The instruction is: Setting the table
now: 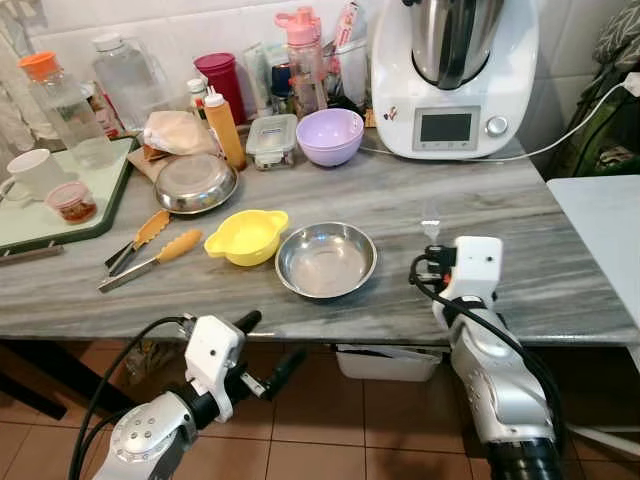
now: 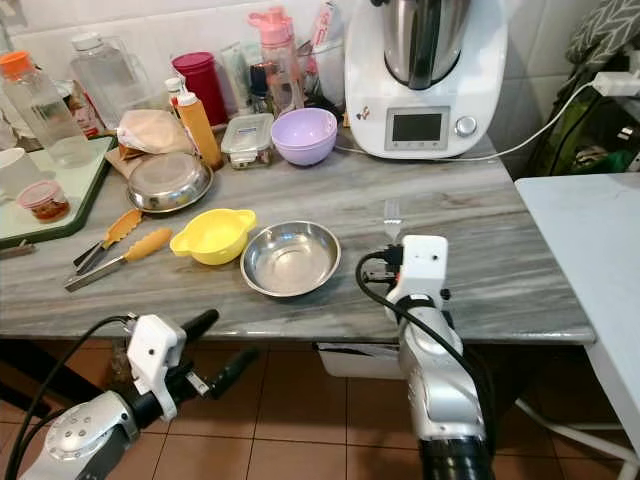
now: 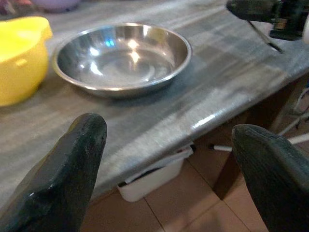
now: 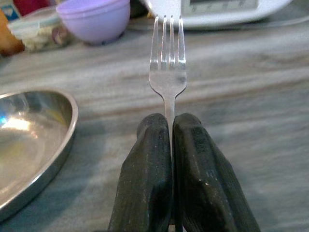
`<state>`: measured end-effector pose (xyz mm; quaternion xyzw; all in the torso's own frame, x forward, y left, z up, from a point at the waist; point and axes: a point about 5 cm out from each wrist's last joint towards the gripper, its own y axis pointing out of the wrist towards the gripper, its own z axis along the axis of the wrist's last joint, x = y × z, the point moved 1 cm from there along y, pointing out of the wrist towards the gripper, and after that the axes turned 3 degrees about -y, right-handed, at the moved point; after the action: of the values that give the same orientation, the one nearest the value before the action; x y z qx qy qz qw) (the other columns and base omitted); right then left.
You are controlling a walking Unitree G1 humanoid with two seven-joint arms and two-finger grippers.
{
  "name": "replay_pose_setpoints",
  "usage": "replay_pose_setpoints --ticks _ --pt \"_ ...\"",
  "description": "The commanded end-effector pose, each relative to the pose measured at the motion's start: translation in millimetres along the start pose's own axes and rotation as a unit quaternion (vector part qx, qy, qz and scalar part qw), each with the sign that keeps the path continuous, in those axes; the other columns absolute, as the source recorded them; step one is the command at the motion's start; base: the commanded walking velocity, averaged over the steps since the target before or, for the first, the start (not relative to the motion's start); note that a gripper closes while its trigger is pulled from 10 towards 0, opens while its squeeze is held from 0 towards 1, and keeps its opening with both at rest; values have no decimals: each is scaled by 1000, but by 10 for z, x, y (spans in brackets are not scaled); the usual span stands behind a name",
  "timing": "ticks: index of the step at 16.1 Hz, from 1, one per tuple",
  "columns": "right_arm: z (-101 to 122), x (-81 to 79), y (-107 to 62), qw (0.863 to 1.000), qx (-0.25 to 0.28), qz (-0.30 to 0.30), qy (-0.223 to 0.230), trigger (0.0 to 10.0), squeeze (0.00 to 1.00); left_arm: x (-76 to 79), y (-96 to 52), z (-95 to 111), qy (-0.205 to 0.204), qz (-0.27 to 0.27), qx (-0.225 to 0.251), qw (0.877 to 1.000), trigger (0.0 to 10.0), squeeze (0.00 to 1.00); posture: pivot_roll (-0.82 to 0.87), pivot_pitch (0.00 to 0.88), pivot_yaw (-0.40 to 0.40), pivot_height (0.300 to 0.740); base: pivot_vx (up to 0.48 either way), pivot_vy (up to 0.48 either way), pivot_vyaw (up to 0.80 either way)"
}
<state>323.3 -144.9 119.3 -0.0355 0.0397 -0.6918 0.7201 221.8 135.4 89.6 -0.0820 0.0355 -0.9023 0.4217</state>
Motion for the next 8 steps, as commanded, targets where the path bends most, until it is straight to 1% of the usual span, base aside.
replay_pose_setpoints --ticks 1,2,3,4,6,7,8 --pt "34 -44 61 1000 -4 0 11 10000 0 23 -12 21 0 -8 -1 1000 10000 0 -156 77 125 740 0 0 0" --pt "76 -30 103 1000 3 -12 9 10000 0 34 3 34 -6 -8 5 1000 10000 0 -155 76 123 740 0 0 0" --pt "97 -39 140 1000 3 -11 8 10000 0 47 33 75 -27 -7 19 999 10000 0 -157 71 120 740 0 0 0" --pt "96 -40 156 1000 0 -11 7 10000 0 50 52 110 -39 -6 28 999 10000 0 -157 70 117 740 0 0 0" --pt "33 -12 198 999 -22 -19 20 10000 0 62 93 165 -43 -8 42 998 10000 0 -156 67 110 740 0 0 0" --pt "0 -14 217 999 -35 -21 34 10000 0 65 110 172 -46 -8 44 998 10000 0 -160 62 107 740 0 0 0" --pt "-14 -34 237 998 -42 -17 37 10000 0 68 126 176 -47 -9 44 998 10000 0 -162 59 107 740 0 0 0"
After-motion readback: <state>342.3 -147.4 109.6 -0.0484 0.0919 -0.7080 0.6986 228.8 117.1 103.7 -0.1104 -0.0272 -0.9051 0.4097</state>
